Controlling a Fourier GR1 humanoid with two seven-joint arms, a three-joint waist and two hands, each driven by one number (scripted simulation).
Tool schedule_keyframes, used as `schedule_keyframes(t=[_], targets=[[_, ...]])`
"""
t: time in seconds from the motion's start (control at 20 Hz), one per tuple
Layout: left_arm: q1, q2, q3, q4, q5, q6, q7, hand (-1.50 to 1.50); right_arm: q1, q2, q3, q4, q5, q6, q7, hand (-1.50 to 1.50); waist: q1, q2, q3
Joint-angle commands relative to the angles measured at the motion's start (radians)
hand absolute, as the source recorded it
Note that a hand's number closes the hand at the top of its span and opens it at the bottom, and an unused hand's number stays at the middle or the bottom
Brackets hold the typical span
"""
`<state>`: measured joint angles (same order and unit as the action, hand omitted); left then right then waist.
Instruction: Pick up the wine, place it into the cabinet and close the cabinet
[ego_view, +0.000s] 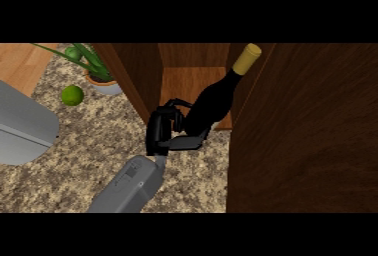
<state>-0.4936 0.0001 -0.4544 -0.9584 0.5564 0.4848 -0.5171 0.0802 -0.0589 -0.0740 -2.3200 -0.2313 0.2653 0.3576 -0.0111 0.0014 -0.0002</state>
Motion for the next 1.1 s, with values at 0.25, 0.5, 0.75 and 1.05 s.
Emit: schedule_keyframes(t=[0.25, 0.5, 0.75, 1.05], targets=[[-0.005, 0.000, -0.003, 0.101, 0.158, -0.073, -0.110, 1.50, 0.076, 0.033, 0.047, 0.014, 0.057, 0.029, -0.078, -1.50, -0.001, -0.001, 0.000], [-0.121, 0.000, 0.009, 0.297, 0.280, -0.181, -0.196, 1.50, 0.037, 0.011, 0.008, 0.047, 0.014, 0.037, -0.070, -1.50, -0.009, 0.002, 0.000], [-0.234, 0.000, 0.004, 0.403, 0.303, -0.209, -0.178, 1.50, 0.016, 0.034, 0.039, 0.056, 0.043, 0.013, -0.061, -1.50, -0.013, 0.004, 0.000], [-0.226, 0.000, -0.055, 0.393, 0.391, -0.177, -0.206, 1.50, 0.015, 0.018, 0.001, 0.086, 0.001, 0.034, -0.078, -1.50, -0.016, 0.003, 0.000]])
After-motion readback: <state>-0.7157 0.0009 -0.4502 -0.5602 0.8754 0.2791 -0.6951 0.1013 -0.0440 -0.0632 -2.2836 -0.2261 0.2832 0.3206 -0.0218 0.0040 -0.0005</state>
